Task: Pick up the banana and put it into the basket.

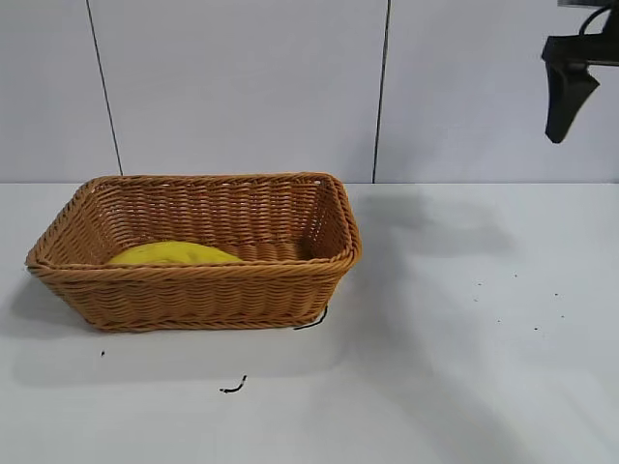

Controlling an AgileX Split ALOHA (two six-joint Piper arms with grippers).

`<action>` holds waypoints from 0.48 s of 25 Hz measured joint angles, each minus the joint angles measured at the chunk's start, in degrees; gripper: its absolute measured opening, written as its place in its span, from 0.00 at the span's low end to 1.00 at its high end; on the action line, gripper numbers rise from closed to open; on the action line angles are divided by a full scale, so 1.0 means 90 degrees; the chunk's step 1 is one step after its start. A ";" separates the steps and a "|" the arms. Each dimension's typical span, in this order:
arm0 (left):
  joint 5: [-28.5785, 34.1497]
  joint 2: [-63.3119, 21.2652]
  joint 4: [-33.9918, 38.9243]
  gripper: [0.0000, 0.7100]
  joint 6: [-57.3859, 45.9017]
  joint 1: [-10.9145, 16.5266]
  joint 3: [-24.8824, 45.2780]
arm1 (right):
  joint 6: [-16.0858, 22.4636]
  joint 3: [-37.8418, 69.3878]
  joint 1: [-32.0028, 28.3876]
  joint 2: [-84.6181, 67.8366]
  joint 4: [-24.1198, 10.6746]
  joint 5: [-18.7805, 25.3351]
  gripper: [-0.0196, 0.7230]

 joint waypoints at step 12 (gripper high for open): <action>0.0000 0.0000 0.0000 0.89 0.0000 0.0000 0.0000 | -0.0115 0.4209 0.0000 -0.4482 0.0012 0.0035 0.88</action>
